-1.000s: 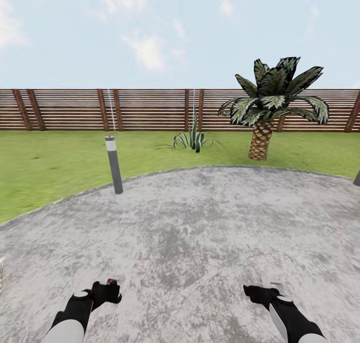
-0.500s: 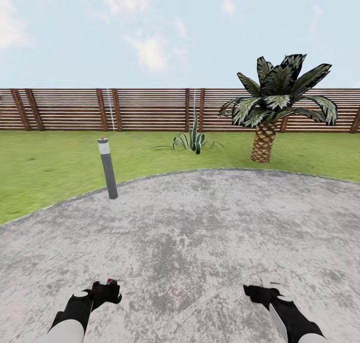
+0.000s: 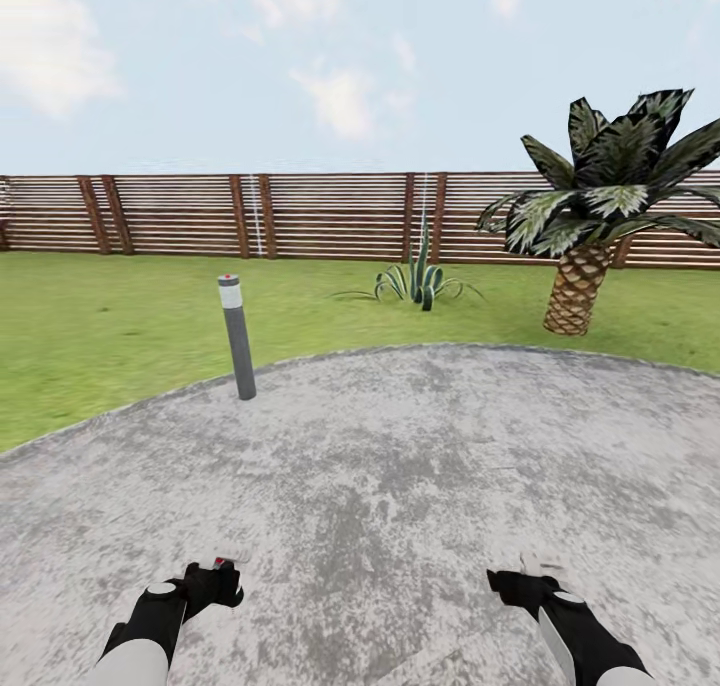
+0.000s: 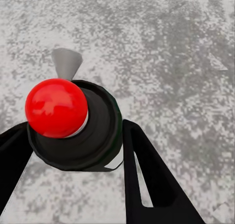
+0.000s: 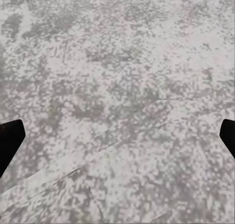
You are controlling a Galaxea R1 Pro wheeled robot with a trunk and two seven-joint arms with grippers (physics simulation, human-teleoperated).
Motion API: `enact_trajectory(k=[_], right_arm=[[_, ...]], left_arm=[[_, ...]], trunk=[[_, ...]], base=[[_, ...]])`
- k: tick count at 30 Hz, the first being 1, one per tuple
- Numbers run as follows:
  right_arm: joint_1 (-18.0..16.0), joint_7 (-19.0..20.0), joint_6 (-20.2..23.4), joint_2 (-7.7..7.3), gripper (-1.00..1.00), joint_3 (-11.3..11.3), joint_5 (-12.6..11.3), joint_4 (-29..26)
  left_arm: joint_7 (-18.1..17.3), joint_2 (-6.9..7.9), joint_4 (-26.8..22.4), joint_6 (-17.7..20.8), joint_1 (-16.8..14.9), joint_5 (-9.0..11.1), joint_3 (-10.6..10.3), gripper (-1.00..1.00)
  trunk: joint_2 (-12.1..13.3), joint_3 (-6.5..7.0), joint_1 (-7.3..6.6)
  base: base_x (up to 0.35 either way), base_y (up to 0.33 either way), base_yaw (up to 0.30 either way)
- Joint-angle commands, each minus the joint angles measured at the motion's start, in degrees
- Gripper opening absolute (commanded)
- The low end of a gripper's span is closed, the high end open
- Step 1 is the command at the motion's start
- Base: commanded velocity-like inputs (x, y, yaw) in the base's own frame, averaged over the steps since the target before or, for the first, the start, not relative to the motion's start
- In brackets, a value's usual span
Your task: Pick up the pesticide atomizer in the garden and spray insectifuge to fully cover both potted plants in the garden.
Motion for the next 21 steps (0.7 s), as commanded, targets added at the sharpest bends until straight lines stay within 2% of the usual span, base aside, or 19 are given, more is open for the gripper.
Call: enact_trajectory(k=[1, 12, 18, 21], right_arm=[[-0.02, 0.47, 0.31, 0.04, 1.0, -0.48, 0.59, -0.14], [0.0, 0.41, 0.31, 0.04, 1.0, -0.48, 0.59, -0.14], [-0.01, 0.3, 0.31, 0.05, 1.0, -0.48, 0.61, -0.1], [-0.02, 0.3, 0.31, 0.04, 1.0, -0.48, 0.57, -0.08]], left_arm=[[-0.4, -0.08, -0.14, -0.06, -0.12, -0.32, 0.48, -1.0], [-0.45, -0.08, -0.21, 0.02, -0.1, -0.32, 0.48, -1.0], [-0.47, -0.08, -0.23, 0.05, -0.15, -0.3, 0.48, -1.0], [-0.46, -0.08, -0.23, 0.05, -0.13, -0.3, 0.48, -1.0]], trunk=[[-0.03, -0.1, 0.02], [-0.03, -0.48, 0.02], [-0.03, -0.51, 0.02], [-0.03, -0.51, 0.02]], base=[[0.249, -0.04, 0.22], [0.061, -0.005, 0.225], [0.283, 0.0, 0.248], [0.33, 0.0, 0.118]])
